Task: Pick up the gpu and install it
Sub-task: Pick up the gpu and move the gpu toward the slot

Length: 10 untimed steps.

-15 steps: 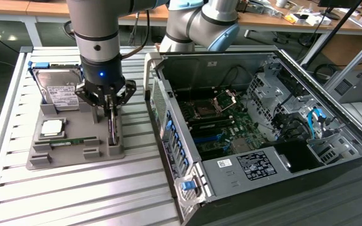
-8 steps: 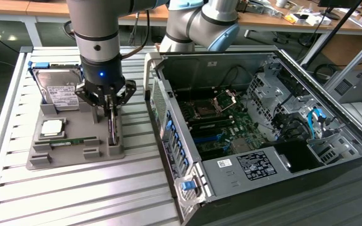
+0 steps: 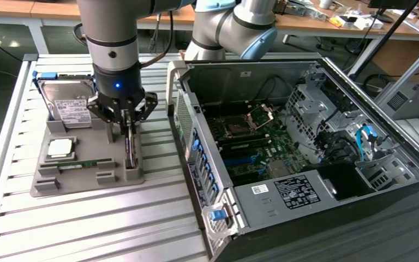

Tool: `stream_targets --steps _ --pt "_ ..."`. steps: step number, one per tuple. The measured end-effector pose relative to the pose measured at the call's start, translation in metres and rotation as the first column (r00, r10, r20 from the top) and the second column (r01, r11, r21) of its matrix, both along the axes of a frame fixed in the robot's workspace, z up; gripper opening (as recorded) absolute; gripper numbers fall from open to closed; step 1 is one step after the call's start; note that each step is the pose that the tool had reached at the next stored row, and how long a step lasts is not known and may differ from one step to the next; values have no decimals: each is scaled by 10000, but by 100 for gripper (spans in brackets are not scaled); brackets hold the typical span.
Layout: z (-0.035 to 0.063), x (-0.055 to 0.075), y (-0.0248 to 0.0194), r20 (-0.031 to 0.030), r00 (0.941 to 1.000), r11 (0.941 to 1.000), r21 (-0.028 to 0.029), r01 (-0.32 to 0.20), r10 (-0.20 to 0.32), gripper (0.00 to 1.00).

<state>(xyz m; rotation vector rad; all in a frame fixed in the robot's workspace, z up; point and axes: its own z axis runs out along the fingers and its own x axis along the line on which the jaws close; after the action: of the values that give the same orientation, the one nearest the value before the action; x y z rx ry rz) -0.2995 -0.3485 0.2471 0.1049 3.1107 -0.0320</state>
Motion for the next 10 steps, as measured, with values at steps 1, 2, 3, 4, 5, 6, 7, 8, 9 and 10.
stream_targets --steps 1,2,3,4,5,6,7,8,9,10 --pt "9 0 0 0 10000 10000 -1 0 0 27" --pt "18 0 0 -2 10000 10000 -2 0 0 27" --pt "22 0 0 -1 10000 10000 -1 0 0 27" --pt "29 0 0 -1 10000 10000 -1 0 0 27" --pt "35 0 0 -1 10000 10000 -1 0 0 27" --pt "40 0 0 -1 10000 10000 -1 0 0 27" --pt "46 0 0 -1 10000 10000 -1 0 0 27" --pt "51 0 0 -1 10000 10000 -1 0 0 27" --pt "58 0 0 0 10000 10000 -1 1 -1 27" --pt "63 0 0 0 10000 10000 -1 0 0 27"
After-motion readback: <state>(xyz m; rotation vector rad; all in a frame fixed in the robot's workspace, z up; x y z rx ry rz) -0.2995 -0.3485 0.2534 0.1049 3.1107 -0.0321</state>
